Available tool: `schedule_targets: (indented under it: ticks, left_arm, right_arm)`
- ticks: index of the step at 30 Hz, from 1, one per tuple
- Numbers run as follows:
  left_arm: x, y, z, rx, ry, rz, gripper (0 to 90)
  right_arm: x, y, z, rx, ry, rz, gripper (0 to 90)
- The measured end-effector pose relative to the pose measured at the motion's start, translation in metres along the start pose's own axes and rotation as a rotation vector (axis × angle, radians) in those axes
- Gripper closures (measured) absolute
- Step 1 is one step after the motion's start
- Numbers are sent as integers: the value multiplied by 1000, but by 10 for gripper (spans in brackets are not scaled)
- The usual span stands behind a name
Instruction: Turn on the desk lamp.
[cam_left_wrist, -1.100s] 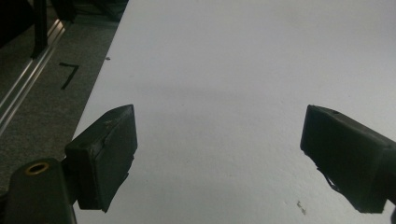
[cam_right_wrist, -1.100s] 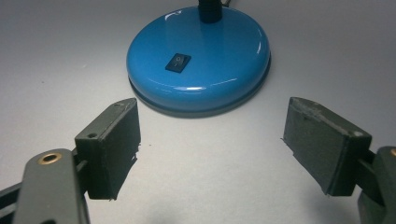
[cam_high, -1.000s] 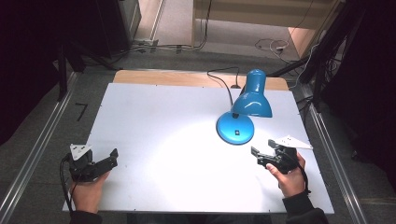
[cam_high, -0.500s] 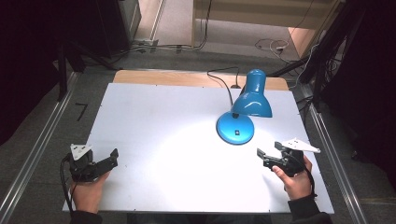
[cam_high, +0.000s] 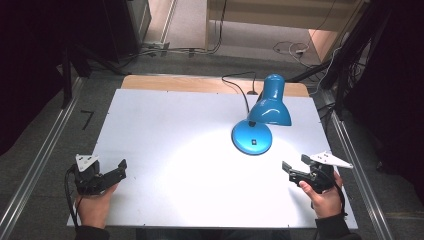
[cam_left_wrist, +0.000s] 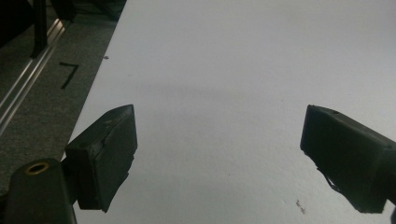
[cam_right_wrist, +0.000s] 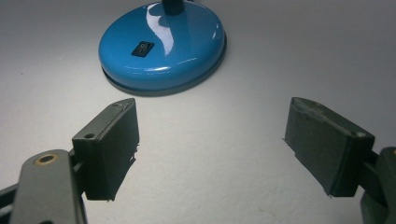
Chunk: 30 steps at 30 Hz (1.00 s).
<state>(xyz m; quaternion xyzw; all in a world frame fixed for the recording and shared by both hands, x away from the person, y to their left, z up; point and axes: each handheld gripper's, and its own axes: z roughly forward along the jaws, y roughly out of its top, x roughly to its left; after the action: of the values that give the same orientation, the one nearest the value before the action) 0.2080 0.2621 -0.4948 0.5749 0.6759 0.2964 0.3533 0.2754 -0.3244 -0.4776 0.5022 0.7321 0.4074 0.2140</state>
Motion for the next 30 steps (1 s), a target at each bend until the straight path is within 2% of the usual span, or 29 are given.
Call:
schedule_targets:
  ticks: [22,30]
  left_arm:
    - [0,0,1,7,1,4,117]
    - [-1,0,2,5,2,6,117]
  right_arm:
    - [-17,-13,-22,3,-34,25,165]
    - [-27,-20,-31,14,-75,33,165]
